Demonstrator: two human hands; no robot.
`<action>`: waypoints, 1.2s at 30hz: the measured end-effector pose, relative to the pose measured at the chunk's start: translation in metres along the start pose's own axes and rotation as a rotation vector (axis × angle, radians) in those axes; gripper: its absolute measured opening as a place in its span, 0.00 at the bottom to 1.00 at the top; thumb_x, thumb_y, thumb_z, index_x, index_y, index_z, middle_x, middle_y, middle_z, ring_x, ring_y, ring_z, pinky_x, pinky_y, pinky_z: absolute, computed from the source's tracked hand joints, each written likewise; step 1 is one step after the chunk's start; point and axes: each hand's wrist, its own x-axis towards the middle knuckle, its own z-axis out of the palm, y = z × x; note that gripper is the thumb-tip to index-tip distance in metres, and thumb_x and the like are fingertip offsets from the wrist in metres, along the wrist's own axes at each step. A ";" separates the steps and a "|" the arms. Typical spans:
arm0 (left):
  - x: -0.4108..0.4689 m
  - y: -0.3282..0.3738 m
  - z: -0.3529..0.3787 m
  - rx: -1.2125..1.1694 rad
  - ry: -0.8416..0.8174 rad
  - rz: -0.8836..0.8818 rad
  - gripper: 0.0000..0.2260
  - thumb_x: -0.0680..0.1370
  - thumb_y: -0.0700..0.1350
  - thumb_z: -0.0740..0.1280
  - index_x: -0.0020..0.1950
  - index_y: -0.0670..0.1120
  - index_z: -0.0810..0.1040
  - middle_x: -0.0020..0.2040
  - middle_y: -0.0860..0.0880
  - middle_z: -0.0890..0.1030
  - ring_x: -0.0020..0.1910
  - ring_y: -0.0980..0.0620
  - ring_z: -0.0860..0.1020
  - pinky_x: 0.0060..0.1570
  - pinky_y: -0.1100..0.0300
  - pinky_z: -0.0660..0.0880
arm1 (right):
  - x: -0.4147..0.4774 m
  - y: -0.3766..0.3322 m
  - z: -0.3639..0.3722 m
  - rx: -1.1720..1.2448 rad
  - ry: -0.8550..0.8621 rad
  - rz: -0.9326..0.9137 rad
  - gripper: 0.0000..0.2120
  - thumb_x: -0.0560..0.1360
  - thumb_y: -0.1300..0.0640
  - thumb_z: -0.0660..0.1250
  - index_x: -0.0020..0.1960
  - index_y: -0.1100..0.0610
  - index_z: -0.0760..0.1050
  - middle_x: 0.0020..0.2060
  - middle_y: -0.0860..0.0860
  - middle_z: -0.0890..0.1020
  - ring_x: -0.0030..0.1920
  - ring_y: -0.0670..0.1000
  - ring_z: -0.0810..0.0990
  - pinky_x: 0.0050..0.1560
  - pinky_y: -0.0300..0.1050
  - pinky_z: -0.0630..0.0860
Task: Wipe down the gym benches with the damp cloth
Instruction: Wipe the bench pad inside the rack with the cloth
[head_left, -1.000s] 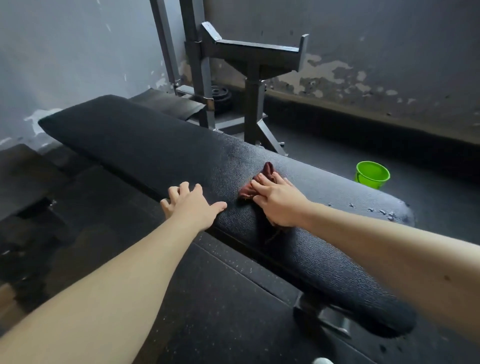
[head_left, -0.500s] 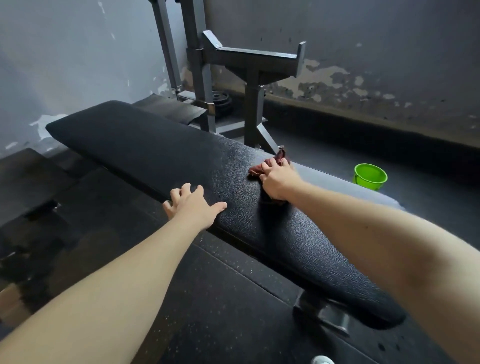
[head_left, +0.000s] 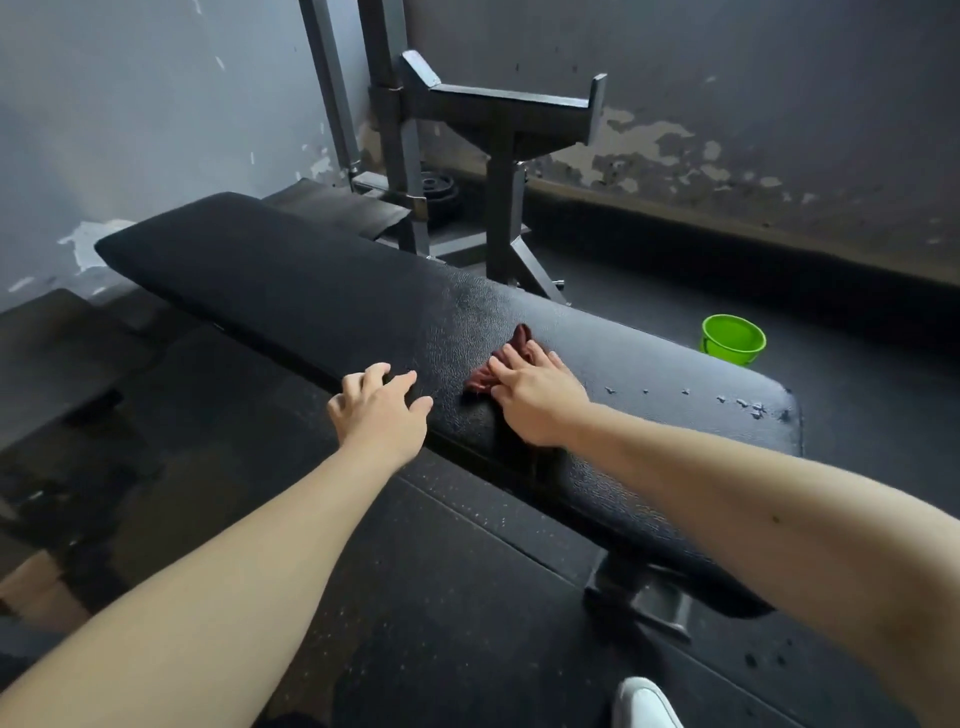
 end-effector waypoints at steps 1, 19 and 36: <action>0.000 -0.002 0.000 0.006 -0.004 0.004 0.21 0.83 0.59 0.58 0.76 0.59 0.69 0.78 0.53 0.62 0.76 0.48 0.56 0.72 0.47 0.55 | 0.007 -0.003 0.002 -0.010 0.010 0.020 0.26 0.86 0.47 0.49 0.83 0.50 0.54 0.84 0.51 0.52 0.83 0.60 0.45 0.81 0.59 0.44; -0.003 -0.009 0.002 0.029 -0.012 0.049 0.21 0.84 0.57 0.56 0.77 0.59 0.68 0.79 0.53 0.61 0.76 0.48 0.55 0.72 0.47 0.53 | -0.033 -0.037 0.016 -0.006 0.085 -0.132 0.26 0.86 0.46 0.53 0.82 0.50 0.59 0.82 0.50 0.58 0.83 0.59 0.50 0.81 0.56 0.45; -0.022 0.019 -0.008 -0.018 -0.009 0.164 0.14 0.82 0.55 0.61 0.65 0.59 0.80 0.74 0.56 0.70 0.73 0.49 0.60 0.70 0.51 0.57 | -0.052 -0.030 0.001 0.086 -0.052 -0.062 0.24 0.85 0.46 0.54 0.81 0.47 0.62 0.83 0.47 0.57 0.83 0.55 0.48 0.81 0.58 0.47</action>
